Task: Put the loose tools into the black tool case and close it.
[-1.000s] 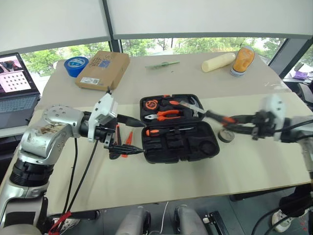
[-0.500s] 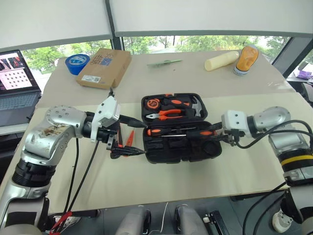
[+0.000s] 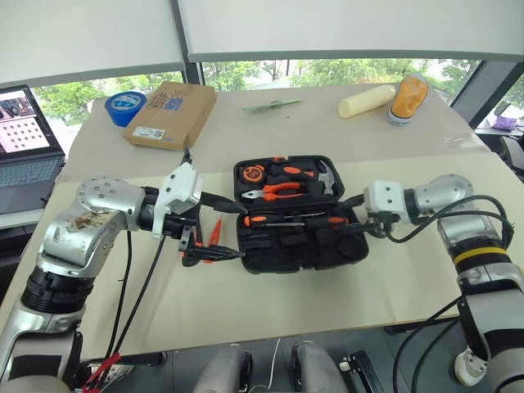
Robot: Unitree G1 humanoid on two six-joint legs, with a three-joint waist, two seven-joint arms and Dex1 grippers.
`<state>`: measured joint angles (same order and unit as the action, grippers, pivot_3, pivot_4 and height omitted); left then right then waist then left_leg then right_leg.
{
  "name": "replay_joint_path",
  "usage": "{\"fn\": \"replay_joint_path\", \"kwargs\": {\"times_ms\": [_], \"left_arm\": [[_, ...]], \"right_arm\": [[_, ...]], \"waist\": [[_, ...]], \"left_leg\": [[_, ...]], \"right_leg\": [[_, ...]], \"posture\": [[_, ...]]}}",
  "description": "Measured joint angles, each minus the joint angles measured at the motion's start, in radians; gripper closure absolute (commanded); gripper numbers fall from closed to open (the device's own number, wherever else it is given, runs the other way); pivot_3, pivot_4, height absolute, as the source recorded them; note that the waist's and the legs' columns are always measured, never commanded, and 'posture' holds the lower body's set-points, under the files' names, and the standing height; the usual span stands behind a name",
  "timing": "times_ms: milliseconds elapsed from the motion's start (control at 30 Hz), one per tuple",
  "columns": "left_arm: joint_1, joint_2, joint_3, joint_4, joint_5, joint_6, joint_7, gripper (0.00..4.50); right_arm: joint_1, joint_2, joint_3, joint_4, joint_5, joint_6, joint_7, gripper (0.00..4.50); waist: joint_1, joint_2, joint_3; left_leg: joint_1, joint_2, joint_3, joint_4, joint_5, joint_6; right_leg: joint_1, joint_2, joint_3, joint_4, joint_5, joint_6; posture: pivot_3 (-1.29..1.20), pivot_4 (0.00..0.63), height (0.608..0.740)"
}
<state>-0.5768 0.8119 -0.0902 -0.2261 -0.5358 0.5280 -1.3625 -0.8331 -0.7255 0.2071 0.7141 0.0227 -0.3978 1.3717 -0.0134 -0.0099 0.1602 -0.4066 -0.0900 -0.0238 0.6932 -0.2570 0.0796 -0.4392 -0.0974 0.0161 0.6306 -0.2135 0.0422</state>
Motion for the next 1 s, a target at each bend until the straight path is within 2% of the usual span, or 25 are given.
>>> {"fn": "replay_joint_path", "kwargs": {"times_ms": [33, 67, 100, 167, 333, 567, 1000], "left_arm": [[0.000, -0.001, -0.001, 0.000, 0.002, -0.001, 0.000, 0.00], [0.000, -0.001, -0.001, 0.001, 0.003, -0.001, 0.001, 0.00], [0.000, -0.001, -0.002, 0.002, 0.005, -0.002, 0.001, 0.00], [0.000, -0.003, -0.002, 0.006, 0.007, -0.006, 0.001, 0.00], [-0.001, -0.020, -0.010, 0.012, 0.022, -0.026, 0.004, 0.00], [-0.005, -0.032, -0.017, 0.043, 0.041, -0.046, 0.008, 0.00], [-0.031, -0.056, -0.043, 0.089, 0.071, -0.071, 0.010, 0.00]], "right_arm": [[0.000, 0.007, -0.013, -0.020, 0.019, 0.046, 0.001, 0.21], [0.001, 0.011, -0.023, -0.039, 0.034, 0.076, 0.000, 0.08], [0.000, 0.011, -0.030, -0.060, 0.044, 0.103, 0.000, 0.08], [0.000, 0.016, -0.046, -0.113, 0.074, 0.181, -0.004, 0.44], [0.032, 0.070, -0.067, -0.223, 0.117, 0.354, -0.069, 2.08], [0.098, 0.093, -0.048, -0.253, 0.094, 0.383, -0.110, 4.48], [0.104, 0.153, 0.004, -0.257, 0.066, 0.419, -0.105, 4.48]], "waist": [[0.000, 0.000, 0.000], [0.001, 0.000, 0.000], [0.001, 0.000, 0.000], [0.001, 0.000, 0.000], [0.002, 0.000, 0.000], [0.001, 0.000, 0.000], [0.001, 0.000, 0.000]], "left_leg": [[0.000, 0.000, 0.000, 0.000, 0.000, 0.000], [0.000, 0.000, 0.000, 0.000, 0.000, 0.000], [0.000, 0.000, 0.000, 0.000, 0.000, 0.000], [0.000, 0.000, 0.000, 0.000, 0.000, 0.000], [0.000, 0.000, 0.000, 0.000, 0.000, 0.000], [0.000, 0.000, 0.000, 0.000, 0.000, 0.000], [0.000, 0.000, 0.000, 0.001, 0.000, 0.000]], "right_leg": [[0.000, 0.000, 0.000, 0.000, 0.000, 0.000], [0.000, 0.000, 0.000, 0.000, 0.000, 0.000], [0.000, 0.000, 0.000, 0.000, 0.000, 0.000], [0.000, 0.000, 0.000, 0.000, 0.000, 0.000], [0.000, 0.000, 0.000, 0.001, 0.000, 0.000], [0.000, 0.000, 0.000, 0.001, 0.000, 0.000], [0.000, 0.000, 0.000, 0.001, 0.000, 0.000]], "posture": [[0.00, 0.150, 0.738], [0.00, 0.150, 0.738], [0.00, 0.150, 0.738], [0.00, 0.150, 0.738], [0.00, 0.150, 0.738], [0.00, 0.150, 0.738], [0.00, 0.150, 0.738]]}}
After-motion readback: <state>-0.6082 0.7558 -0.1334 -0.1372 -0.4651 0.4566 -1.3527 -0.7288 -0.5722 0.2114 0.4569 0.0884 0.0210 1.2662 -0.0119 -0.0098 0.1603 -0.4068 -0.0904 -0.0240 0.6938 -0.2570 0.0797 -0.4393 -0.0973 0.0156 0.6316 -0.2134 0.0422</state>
